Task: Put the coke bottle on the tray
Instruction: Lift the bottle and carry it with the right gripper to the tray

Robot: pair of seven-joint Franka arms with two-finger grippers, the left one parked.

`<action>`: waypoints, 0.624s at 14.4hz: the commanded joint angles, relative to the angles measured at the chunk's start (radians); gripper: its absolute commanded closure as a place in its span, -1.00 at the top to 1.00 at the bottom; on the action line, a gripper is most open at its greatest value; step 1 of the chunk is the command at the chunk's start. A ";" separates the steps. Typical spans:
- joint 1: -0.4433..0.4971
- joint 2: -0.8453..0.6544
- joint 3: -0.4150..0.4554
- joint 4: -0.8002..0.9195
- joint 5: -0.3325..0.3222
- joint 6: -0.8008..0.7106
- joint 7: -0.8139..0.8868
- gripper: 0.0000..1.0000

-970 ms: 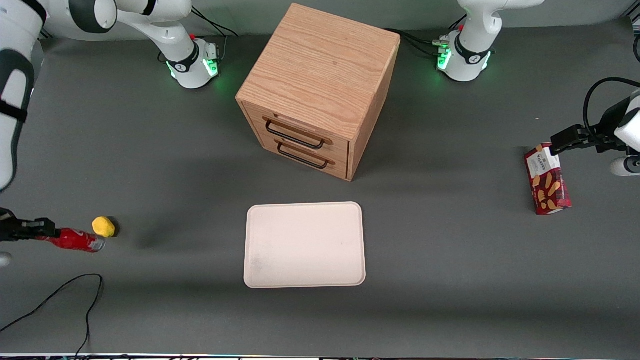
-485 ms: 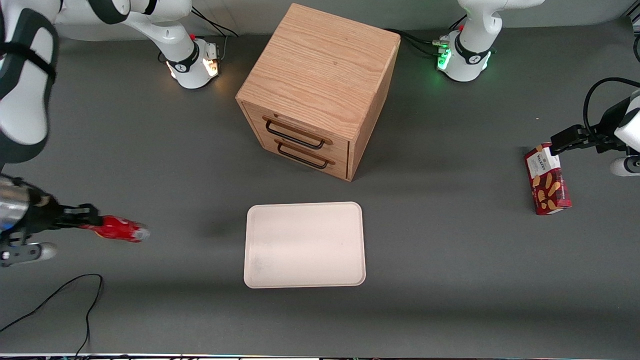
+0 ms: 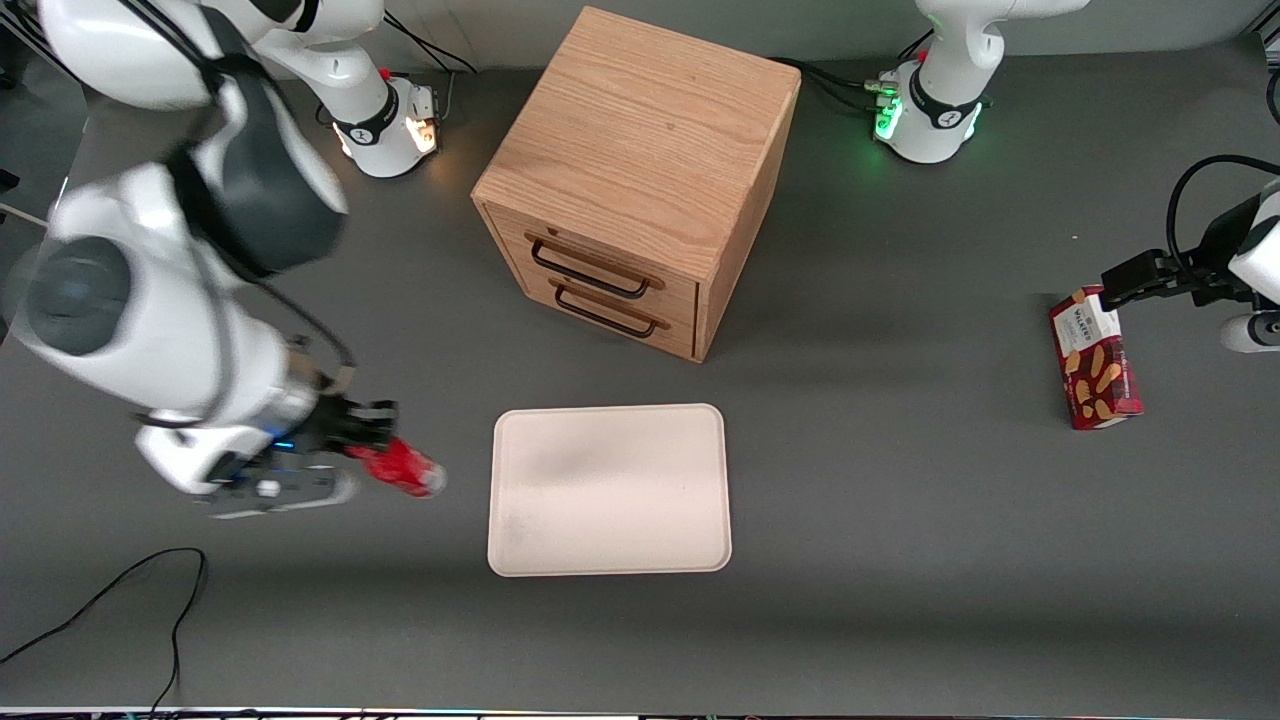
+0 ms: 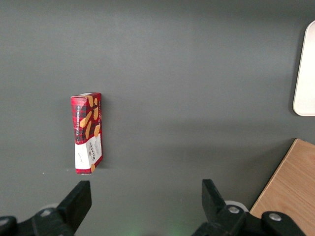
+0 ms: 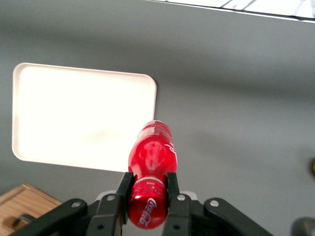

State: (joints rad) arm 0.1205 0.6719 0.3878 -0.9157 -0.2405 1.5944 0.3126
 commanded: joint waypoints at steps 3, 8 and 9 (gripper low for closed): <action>0.064 0.136 0.022 -0.005 -0.109 0.174 0.095 -0.77; 0.064 0.241 0.022 -0.025 -0.111 0.314 0.095 -0.70; 0.064 0.250 0.022 -0.025 -0.112 0.315 0.095 -0.70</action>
State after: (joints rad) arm 0.1862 0.9092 0.3987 -0.9528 -0.3232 1.8961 0.3818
